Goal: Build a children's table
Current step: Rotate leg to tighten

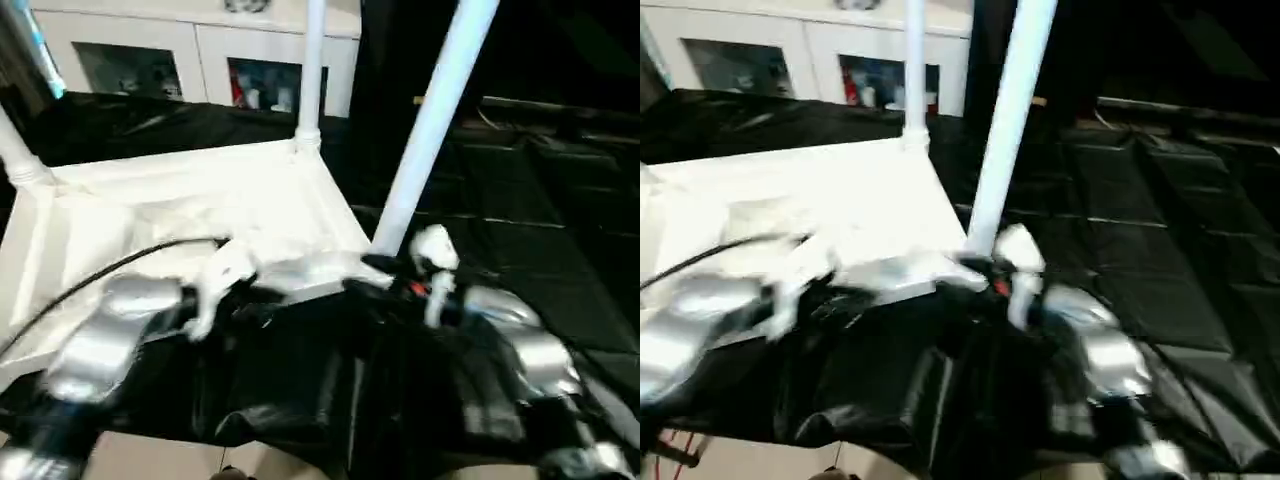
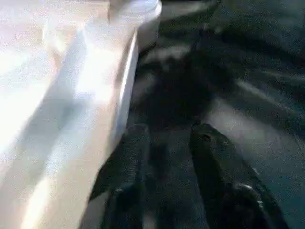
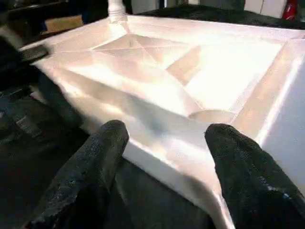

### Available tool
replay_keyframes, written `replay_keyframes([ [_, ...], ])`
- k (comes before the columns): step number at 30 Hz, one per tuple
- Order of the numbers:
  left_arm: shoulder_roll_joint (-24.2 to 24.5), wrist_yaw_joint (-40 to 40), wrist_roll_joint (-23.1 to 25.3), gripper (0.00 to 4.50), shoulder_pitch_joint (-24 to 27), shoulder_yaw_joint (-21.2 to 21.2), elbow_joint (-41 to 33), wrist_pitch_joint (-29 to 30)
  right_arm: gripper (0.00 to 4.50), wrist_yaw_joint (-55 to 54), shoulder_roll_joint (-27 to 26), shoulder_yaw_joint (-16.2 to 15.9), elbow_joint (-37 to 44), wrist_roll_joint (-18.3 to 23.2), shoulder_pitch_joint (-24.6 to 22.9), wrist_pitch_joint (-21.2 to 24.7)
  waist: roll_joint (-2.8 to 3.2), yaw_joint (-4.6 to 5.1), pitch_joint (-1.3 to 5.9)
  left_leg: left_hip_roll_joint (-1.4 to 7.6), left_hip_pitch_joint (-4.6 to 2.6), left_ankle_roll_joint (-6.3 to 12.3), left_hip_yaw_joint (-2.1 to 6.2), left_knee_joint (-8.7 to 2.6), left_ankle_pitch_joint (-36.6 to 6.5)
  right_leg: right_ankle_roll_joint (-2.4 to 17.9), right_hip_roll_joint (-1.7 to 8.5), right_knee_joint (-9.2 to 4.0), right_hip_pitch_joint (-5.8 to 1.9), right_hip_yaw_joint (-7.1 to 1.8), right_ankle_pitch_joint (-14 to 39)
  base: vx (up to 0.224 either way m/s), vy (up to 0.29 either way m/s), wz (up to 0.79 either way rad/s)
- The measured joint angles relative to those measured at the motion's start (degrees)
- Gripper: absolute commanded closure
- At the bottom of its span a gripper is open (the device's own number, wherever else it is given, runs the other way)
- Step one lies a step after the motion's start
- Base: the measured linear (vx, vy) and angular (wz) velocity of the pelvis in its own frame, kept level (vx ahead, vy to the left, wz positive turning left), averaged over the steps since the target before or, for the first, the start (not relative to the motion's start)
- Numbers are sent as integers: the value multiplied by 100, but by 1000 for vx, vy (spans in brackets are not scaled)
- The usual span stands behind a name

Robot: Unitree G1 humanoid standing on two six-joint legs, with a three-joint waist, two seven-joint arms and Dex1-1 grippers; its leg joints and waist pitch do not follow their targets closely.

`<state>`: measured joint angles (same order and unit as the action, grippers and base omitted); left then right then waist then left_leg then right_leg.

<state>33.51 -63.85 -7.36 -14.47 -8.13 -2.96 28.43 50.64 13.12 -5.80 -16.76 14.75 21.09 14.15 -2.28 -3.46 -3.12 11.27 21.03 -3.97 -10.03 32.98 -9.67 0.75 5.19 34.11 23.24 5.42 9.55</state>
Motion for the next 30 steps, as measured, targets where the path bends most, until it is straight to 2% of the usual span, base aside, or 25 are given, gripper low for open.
replay_keyframes([
  [2,140,144,-20,225,371,191,-394,296,139,-268,-311,-37,-229,-97,125,-59,-8,25,-1,1,-2,-1,-1,-1,0,2,-1,2,0,-2,-1,0,0,0],
  [5,246,343,-13,217,697,282,-729,577,139,-868,-749,-24,-645,-182,346,-147,-8,54,-2,2,-4,-3,-1,0,2,2,-3,4,0,-3,-1,0,0,0],
  [7,296,477,48,195,786,283,-761,648,139,-1271,-940,31,-846,-210,474,-212,-6,51,-3,1,-4,-5,0,1,3,-1,-3,5,-1,-3,0,0,0,0],
  [12,318,1134,447,150,880,306,-677,668,139,-2898,-1494,559,-1699,-239,960,-486,-5,31,-4,0,-7,-8,1,10,5,-9,-4,5,-10,-11,5,0,0,0],
  [19,192,1791,711,96,844,318,-409,614,139,-3753,-1442,966,-2336,-284,1259,-894,-8,20,-3,-2,-5,-8,2,16,5,-12,-5,12,-15,-17,6,0,0,0],
  [25,147,2219,818,50,825,362,-264,256,139,-4048,-1090,1225,-3028,-320,1669,-1249,-11,7,-2,-1,-1,-8,4,24,5,-11,-5,30,-11,-19,5,0,0,0],
  [28,112,2428,819,29,1051,609,-252,-48,139,-4173,-794,1399,-3284,-333,1802,-1428,-14,50,0,1,2,-8,4,35,5,-2,-8,32,-11,-22,0,0,0,0],
  [30,22,2497,753,10,1324,861,-303,-331,139,-4205,-626,1521,-3368,-334,1826,-1484,-18,120,1,0,6,-6,3,32,3,-4,-9,30,-7,-23,3,0,0,0],
])
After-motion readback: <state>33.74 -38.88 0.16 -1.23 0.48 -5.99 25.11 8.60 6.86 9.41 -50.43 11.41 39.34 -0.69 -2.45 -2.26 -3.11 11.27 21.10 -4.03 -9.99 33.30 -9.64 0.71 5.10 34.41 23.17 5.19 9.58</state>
